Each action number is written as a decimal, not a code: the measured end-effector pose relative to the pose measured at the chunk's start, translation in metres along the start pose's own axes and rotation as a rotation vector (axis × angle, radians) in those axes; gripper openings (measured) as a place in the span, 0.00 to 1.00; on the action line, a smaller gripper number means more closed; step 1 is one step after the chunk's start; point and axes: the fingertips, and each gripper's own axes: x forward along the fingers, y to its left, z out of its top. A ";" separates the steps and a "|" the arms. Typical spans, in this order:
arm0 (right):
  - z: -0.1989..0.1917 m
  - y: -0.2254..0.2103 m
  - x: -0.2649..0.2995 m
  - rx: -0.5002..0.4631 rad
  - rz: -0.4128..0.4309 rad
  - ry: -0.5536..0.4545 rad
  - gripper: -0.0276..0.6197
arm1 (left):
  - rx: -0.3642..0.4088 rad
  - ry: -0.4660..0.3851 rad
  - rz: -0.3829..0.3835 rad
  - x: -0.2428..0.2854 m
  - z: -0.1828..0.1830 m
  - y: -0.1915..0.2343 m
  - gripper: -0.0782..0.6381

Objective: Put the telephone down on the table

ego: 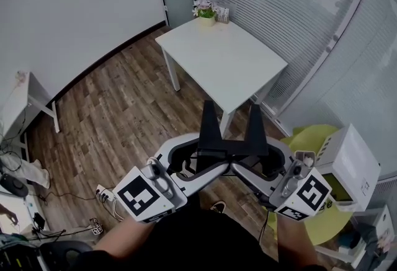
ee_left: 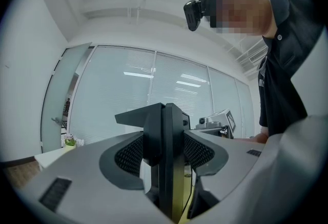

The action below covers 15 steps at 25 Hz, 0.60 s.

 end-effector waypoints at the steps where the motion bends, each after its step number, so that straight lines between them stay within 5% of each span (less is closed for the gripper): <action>1: -0.001 -0.003 0.005 -0.002 -0.002 0.002 0.42 | -0.003 -0.002 -0.002 0.000 -0.001 0.005 0.45; 15: 0.001 -0.059 0.104 -0.013 -0.065 0.012 0.42 | -0.014 -0.017 -0.062 -0.005 0.011 0.121 0.45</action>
